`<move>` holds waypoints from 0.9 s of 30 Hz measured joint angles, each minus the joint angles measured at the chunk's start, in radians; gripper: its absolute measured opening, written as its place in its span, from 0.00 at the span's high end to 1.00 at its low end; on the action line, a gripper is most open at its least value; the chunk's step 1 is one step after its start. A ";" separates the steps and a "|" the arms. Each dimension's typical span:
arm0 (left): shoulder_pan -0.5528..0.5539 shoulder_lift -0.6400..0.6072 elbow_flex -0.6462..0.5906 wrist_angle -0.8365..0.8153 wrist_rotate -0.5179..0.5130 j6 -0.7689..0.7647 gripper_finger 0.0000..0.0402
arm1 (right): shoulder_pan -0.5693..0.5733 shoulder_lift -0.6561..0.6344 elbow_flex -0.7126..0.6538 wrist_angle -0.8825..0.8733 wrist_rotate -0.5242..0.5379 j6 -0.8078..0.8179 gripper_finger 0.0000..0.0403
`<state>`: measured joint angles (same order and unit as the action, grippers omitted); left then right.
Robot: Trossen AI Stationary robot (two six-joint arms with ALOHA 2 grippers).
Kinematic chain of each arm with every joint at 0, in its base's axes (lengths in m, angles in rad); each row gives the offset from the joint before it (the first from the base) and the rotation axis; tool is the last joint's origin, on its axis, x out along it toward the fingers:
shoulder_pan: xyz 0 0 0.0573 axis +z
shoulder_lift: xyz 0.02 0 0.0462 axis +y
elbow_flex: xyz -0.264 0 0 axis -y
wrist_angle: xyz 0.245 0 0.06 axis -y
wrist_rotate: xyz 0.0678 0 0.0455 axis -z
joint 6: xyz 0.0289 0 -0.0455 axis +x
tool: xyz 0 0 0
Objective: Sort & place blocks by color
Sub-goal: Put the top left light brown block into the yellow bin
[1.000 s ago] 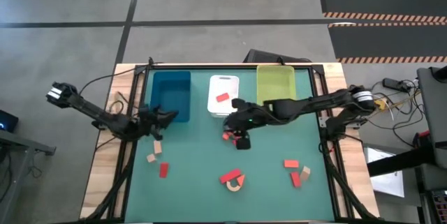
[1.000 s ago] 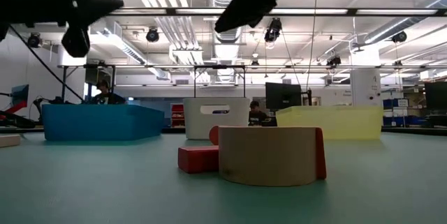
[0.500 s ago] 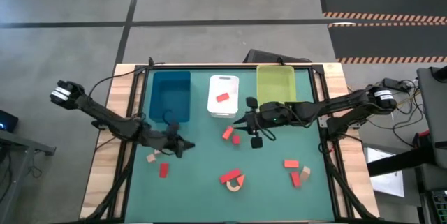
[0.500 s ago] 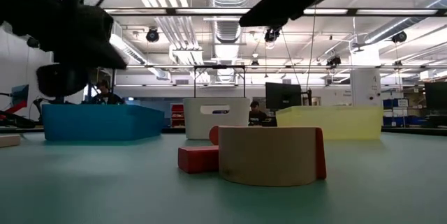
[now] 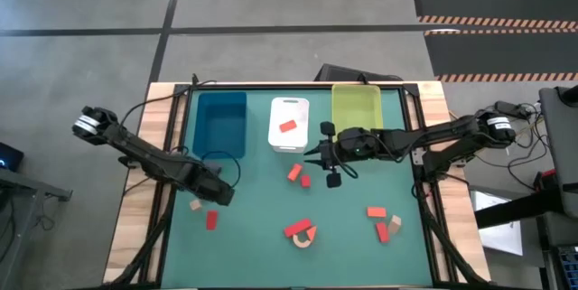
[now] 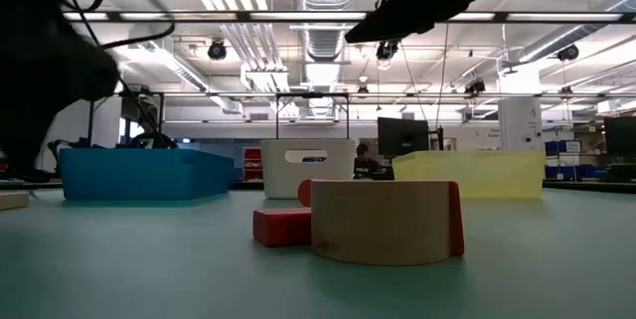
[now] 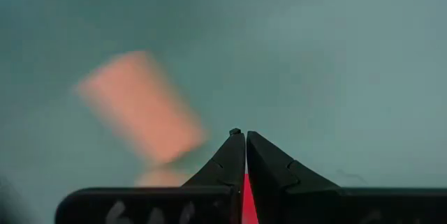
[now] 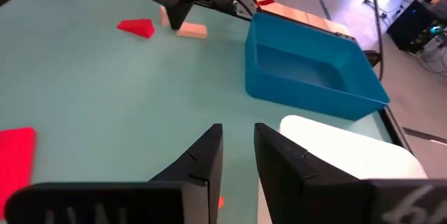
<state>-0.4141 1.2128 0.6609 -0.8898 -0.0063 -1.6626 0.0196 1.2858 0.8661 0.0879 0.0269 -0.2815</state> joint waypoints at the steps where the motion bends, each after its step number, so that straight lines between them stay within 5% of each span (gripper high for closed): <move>1: 0.000 0.000 0.000 -0.034 0.001 -0.020 1.00 | -0.003 -0.001 0.000 0.000 0.000 -0.005 0.82; 12: 0.002 -0.011 -0.018 -0.063 0.011 -0.034 0.98 | -0.054 -0.003 0.000 0.000 0.000 -0.036 0.81; 17: 0.002 -0.010 -0.021 -0.074 0.092 -0.036 0.86 | -0.080 -0.006 0.001 -0.001 0.000 -0.046 0.79; 27: 0.007 0.011 -0.029 -0.079 0.054 -0.114 0.59 | -0.097 -0.006 0.001 -0.044 -0.001 -0.052 0.82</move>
<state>-0.4070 1.2237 0.6319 -0.9691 0.0475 -1.7768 -0.0776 1.2793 0.8669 0.0435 0.0260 -0.3337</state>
